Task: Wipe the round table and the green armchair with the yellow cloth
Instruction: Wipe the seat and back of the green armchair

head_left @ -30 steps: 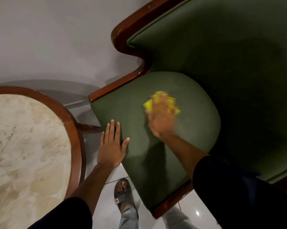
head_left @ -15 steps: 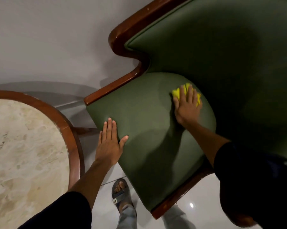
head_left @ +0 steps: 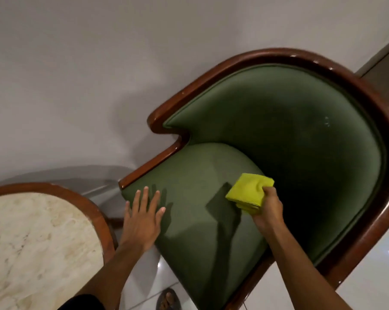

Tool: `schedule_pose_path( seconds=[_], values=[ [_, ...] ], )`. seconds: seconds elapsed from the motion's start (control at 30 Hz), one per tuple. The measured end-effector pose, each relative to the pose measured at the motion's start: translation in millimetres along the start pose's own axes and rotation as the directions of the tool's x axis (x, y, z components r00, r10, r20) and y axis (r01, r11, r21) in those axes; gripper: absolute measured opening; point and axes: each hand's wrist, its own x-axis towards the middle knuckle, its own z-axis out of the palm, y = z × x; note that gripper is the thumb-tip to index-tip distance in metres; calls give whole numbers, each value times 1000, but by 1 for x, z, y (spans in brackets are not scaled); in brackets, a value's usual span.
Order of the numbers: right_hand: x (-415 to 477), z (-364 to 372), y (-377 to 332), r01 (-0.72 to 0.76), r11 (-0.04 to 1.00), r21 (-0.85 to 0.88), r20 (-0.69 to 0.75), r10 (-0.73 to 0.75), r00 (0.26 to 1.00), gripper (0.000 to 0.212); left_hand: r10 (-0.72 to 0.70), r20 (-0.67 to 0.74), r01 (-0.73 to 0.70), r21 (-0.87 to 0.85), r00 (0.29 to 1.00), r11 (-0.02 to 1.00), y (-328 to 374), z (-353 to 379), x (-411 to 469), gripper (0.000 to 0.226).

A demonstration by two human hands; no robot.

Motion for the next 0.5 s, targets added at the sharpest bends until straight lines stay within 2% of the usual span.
schedule_pose_path(
  seconds=[0.03,0.07,0.1,0.17,0.23,0.27,0.3,0.33,0.37,0.4,0.43,0.47,0.5],
  values=[
    [-6,-4,-9,-122,974,193,108,102,989,36,7,-30,-7,0,1000,1000,3,-9,5,71],
    [-11,-8,-16,-213,925,315,206,152,967,42,19,-57,-19,3,998,1000,6,-17,10,70],
    [-15,-11,-23,-263,891,369,286,161,945,49,36,-73,-36,7,997,999,12,-24,16,71],
    [-21,-7,-42,-240,910,337,391,97,915,51,69,-104,-69,1,992,998,26,-34,26,77],
    [-28,6,-72,-58,983,176,376,-13,927,40,103,-139,-104,-3,985,995,45,-44,36,79],
    [-30,10,-89,108,993,43,361,-116,925,37,123,-158,-125,2,980,992,56,-49,41,79],
    [-31,11,-107,316,943,-104,369,-258,893,39,144,-181,-145,3,973,989,68,-53,46,77],
    [-31,9,-124,547,799,-250,407,-426,808,44,158,-207,-163,-6,965,987,80,-58,50,74],
    [-29,4,-143,750,543,-377,477,-580,660,51,167,-231,-179,-31,959,983,95,-63,55,72],
    [-23,-3,-162,847,214,-487,555,-673,489,59,169,-247,-190,-65,954,980,110,-68,60,70],
    [-12,-8,-182,806,-135,-576,622,-712,326,65,167,-261,-199,-100,951,975,127,-72,66,67],
    [1,-11,-204,663,-423,-618,695,-688,208,70,165,-271,-207,-136,948,969,146,-76,71,64],
    [16,-12,-227,490,-623,-609,772,-608,187,77,166,-281,-219,-171,945,961,162,-79,75,62]
  ],
)
